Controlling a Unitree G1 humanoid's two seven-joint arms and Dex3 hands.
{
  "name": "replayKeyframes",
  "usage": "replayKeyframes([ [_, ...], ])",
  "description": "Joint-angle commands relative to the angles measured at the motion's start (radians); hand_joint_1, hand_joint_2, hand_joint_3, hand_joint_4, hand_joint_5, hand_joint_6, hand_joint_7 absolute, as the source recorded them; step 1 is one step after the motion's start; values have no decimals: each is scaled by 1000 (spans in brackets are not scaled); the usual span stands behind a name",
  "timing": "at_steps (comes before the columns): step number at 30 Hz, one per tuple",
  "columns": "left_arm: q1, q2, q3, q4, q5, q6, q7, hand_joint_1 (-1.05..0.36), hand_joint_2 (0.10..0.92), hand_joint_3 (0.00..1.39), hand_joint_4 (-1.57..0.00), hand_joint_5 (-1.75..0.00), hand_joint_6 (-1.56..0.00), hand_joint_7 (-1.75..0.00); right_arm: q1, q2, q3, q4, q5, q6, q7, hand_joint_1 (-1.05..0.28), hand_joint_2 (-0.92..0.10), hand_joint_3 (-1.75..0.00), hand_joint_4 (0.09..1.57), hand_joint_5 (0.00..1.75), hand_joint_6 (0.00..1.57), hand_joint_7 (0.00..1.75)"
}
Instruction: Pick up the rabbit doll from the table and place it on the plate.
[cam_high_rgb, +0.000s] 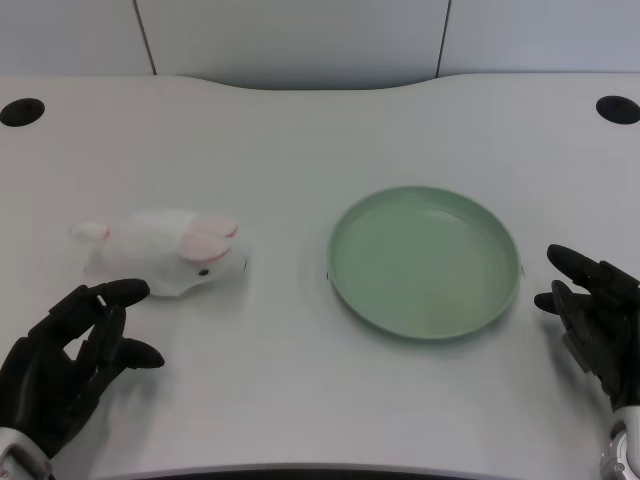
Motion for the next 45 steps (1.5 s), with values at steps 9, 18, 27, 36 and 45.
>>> replayKeyframes([
  [9,2,12,7,6,-11,-6,-23,-662,921,435,-399,-1700,-418,-982,7,-5,-5,-4,12,-7,-2,-249,-921,-310,632,903,950,7],
  [18,1,14,4,9,-2,-11,-20,-652,921,446,-416,-1693,-421,-985,5,-6,-8,0,14,-8,3,-283,-921,-297,628,911,958,11],
  [27,15,19,-6,-8,41,-120,-21,-652,921,443,-418,-1686,-426,-1010,3,9,-17,4,34,-5,32,-259,-921,-308,635,926,952,7],
  [36,23,75,-71,-101,236,-387,32,-596,921,383,-287,-1636,-495,-780,4,17,2,2,2,31,-19,-300,-921,-252,639,934,951,6],
  [45,-117,282,-166,-95,691,-627,236,-721,921,239,-123,-1399,-339,-703,4,17,-3,-6,22,44,11,-307,-921,-265,623,964,935,5],
])
